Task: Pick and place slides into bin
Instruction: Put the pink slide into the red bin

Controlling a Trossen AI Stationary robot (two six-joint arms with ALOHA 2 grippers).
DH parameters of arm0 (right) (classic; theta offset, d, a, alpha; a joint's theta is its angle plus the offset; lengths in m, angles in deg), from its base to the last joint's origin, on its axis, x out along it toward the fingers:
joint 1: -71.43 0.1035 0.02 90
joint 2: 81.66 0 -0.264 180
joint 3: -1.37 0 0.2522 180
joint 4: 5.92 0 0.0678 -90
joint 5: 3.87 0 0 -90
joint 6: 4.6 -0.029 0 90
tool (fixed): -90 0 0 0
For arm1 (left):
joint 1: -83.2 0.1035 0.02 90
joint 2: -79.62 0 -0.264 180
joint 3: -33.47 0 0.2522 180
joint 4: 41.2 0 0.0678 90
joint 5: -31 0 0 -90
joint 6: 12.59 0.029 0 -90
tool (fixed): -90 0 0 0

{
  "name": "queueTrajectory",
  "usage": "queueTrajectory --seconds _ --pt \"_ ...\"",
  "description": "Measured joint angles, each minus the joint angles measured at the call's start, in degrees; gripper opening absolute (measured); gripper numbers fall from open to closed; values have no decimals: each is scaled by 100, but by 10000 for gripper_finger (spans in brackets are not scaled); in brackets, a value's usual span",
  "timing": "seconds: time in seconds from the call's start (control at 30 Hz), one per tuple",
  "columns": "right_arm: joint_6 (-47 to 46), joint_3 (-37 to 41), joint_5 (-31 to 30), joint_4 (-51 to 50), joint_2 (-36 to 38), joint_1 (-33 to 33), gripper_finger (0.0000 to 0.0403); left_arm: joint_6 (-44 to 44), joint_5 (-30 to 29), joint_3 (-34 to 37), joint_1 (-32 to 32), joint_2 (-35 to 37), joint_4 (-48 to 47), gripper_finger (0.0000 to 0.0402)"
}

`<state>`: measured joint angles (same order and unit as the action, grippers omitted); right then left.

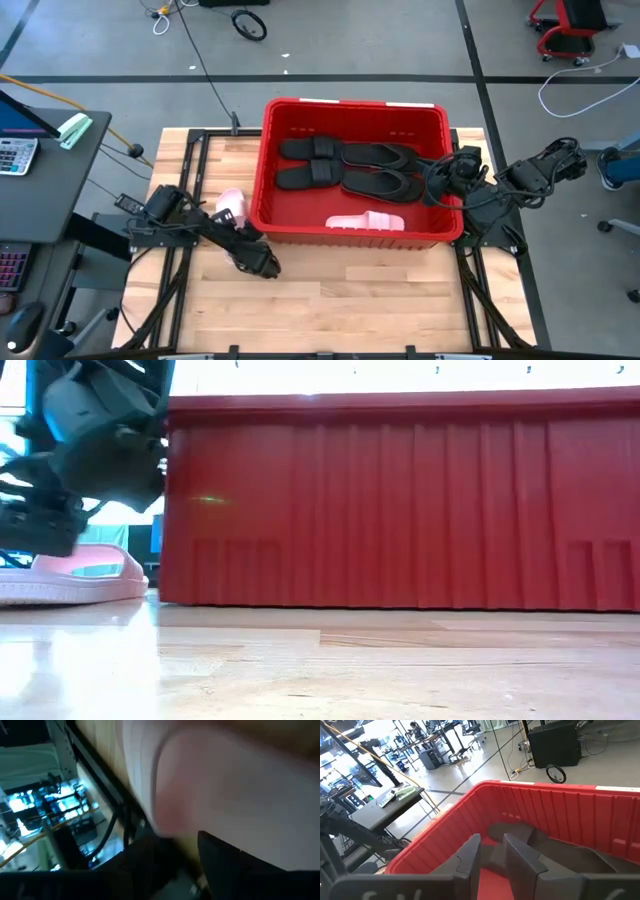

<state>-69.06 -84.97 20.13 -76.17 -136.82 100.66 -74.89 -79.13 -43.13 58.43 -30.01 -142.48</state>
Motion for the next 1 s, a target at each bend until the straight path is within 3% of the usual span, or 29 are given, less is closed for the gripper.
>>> queueTrajectory --seconds 0.47,0.63,0.8,1.0 --pt "10 0 161 2 0 2 89 2 -564 326 777 -4 440 160" --pt "13 -2 228 0 -41 2 89 24 -701 334 759 -7 461 158" --pt "48 -2 225 0 -75 2 89 -127 -1260 337 761 -9 384 147" --pt "56 -2 355 0 -115 2 89 -350 -1273 561 769 -7 599 116"
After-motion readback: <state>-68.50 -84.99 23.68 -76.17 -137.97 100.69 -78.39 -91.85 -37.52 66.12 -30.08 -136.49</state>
